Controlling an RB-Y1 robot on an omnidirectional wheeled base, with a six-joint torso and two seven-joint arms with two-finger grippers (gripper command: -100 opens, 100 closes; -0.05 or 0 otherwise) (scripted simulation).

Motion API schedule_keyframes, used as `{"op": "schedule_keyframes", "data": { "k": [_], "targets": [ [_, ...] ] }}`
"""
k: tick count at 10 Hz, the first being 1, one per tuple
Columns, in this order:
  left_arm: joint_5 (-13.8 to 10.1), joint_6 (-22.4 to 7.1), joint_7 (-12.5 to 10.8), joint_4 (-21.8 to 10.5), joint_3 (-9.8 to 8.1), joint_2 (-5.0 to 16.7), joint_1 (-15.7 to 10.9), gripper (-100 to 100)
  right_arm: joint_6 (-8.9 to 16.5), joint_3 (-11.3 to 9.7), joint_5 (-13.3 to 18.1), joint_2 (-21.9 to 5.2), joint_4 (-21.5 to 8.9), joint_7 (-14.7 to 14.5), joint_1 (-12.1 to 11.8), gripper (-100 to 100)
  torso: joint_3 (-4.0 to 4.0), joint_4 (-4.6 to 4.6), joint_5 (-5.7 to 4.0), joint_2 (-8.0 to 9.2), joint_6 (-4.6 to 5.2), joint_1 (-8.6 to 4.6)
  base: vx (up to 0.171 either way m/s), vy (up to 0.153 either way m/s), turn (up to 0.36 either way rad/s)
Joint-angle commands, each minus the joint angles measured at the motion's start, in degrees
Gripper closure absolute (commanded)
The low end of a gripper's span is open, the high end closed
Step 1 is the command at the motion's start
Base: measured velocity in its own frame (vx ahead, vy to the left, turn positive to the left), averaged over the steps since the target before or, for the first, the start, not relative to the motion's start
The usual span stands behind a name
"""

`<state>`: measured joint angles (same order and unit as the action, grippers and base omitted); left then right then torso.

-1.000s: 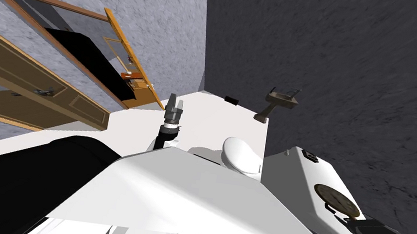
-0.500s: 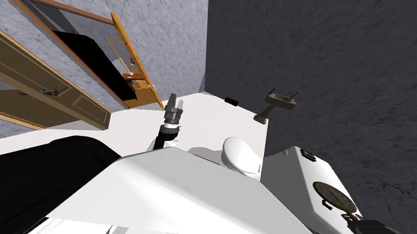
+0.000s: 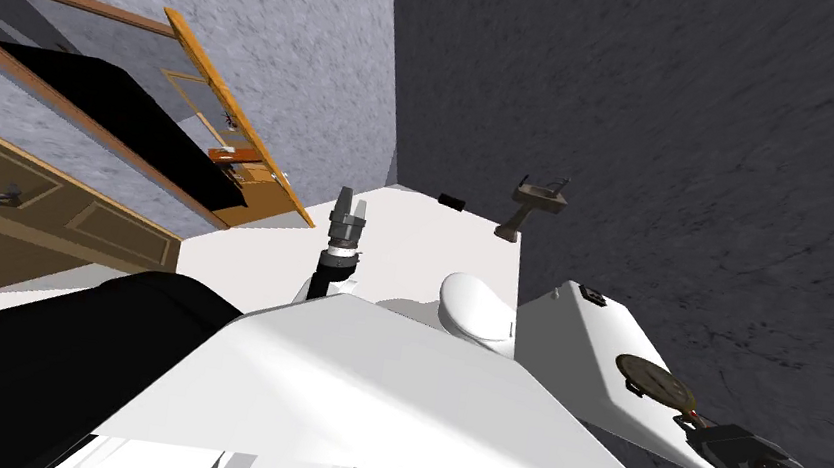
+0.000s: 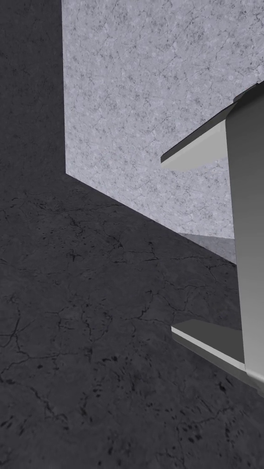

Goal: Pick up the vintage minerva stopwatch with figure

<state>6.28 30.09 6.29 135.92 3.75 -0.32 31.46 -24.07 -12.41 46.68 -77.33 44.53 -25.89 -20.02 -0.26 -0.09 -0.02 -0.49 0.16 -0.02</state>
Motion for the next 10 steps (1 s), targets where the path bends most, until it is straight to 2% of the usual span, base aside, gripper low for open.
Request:
{"op": "schedule_keyframes", "data": {
  "k": [1, 2, 3, 4, 5, 8, 9, 10],
  "targets": [
    [0.00, 0.00, 0.00, 0.00, 0.00, 0.00, 0.00, 0, -0.87, 0.60, 0.39, -0.15, 1.31, -1.78, 0.49, 100, 0.00, 0.00, 0.00, 0.00, 0.00, 0.00, 0.194, 0.003, -0.358],
    [0.00, 0.00, 0.00, 0.00, 0.00, 0.00, 0.00, 0, -1.19, 0.96, 0.59, -0.51, 2.61, -2.55, 0.39, 100, -0.07, -0.02, 0.00, -0.11, -0.03, -0.04, 0.200, 0.019, -0.355],
    [0.00, 0.00, 0.00, 0.00, 0.00, 0.00, 0.00, 0, -1.19, 0.96, 0.59, -0.51, 2.61, -2.55, 0.39, 100, -0.09, -0.03, 0.02, -0.16, -0.04, 0.01, 0.108, 0.020, -0.097],
    [0.00, 0.00, 0.00, 0.00, 0.00, 0.00, -0.02, 0, -1.85, 1.67, 0.98, -1.22, 5.21, -4.10, 0.19, 100, -0.01, 0.01, 0.01, 0.00, -0.23, -0.02, 0.138, 0.008, -0.308],
    [0.00, 0.00, 0.00, 0.00, 0.00, 0.00, 0.00, 0, -1.85, 1.67, 0.98, -1.22, 5.21, -4.10, 0.19, 100, -0.01, 0.01, 0.03, -0.03, -0.06, -0.02, 0.128, 0.017, -0.305],
    [0.00, 0.00, 0.00, 0.00, 0.00, 0.00, -0.01, 0, -2.84, 2.73, 1.56, -2.29, 9.10, -6.41, -0.11, 100, 0.07, 0.03, 0.05, 0.13, -0.03, 0.03, 0.127, 0.036, -0.317],
    [0.00, 0.00, 0.00, 0.00, 0.00, 0.00, -0.01, 0, -2.93, 2.87, 1.27, -1.92, 7.97, -6.29, -0.24, 100, 0.03, 0.02, 0.08, 0.05, -0.04, 0.07, 0.071, 0.024, -0.079],
    [0.00, 0.00, 0.00, 0.00, 0.01, 0.00, -0.03, 0, -2.96, 2.95, 1.25, -1.96, 8.16, -6.49, -0.42, 0, 0.09, 0.04, 0.05, 0.19, -0.20, -0.01, 0.009, 0.005, 0.007]
  ]
}}
